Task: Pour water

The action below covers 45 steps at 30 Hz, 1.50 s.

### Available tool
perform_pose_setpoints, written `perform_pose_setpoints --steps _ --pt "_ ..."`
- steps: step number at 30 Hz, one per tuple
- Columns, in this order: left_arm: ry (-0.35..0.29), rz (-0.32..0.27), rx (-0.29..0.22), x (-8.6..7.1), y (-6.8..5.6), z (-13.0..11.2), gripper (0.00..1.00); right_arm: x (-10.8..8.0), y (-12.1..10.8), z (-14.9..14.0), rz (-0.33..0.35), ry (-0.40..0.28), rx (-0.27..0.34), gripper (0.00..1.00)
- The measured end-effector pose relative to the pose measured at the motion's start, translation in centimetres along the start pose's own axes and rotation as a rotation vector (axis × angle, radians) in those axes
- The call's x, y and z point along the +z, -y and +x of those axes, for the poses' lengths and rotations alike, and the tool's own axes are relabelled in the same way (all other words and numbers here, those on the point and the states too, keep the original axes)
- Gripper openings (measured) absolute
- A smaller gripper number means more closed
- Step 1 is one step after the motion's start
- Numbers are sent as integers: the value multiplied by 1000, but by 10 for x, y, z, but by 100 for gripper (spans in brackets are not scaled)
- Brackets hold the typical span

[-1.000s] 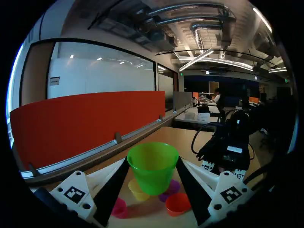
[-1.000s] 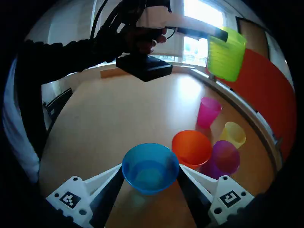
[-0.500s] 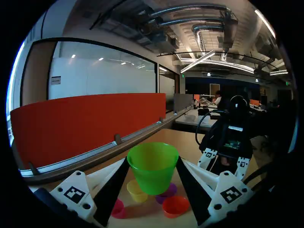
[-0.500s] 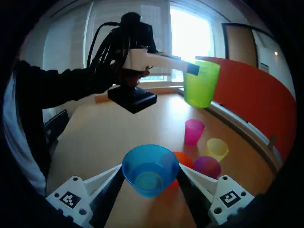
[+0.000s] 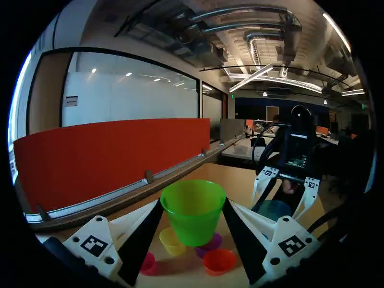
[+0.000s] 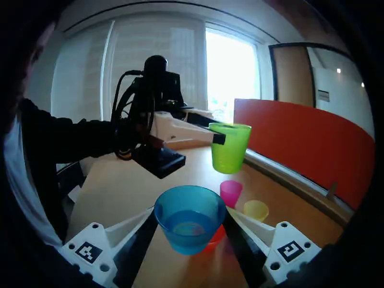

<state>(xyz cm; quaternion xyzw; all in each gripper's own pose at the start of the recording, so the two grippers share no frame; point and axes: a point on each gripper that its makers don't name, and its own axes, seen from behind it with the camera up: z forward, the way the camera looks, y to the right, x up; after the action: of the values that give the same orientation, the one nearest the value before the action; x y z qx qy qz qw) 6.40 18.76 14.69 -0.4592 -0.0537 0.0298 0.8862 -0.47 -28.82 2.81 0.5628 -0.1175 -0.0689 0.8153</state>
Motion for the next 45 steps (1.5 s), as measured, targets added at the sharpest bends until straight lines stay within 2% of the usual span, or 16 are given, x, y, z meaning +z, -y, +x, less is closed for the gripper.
perform_pose_setpoints --steps 15,24,33,45 --pt "6 -9 2 4 -8 0 87 -16 -15 40 -43 -122 2 91" --pt "0 -20 -2 8 -15 2 87 -23 -21 59 -70 -164 -22 91" --pt "0 -30 -9 7 -20 4 88 -32 -27 84 -95 -246 1 91" --pt "-13 -30 -5 8 -27 9 87 -37 -39 90 -139 -197 -42 91"
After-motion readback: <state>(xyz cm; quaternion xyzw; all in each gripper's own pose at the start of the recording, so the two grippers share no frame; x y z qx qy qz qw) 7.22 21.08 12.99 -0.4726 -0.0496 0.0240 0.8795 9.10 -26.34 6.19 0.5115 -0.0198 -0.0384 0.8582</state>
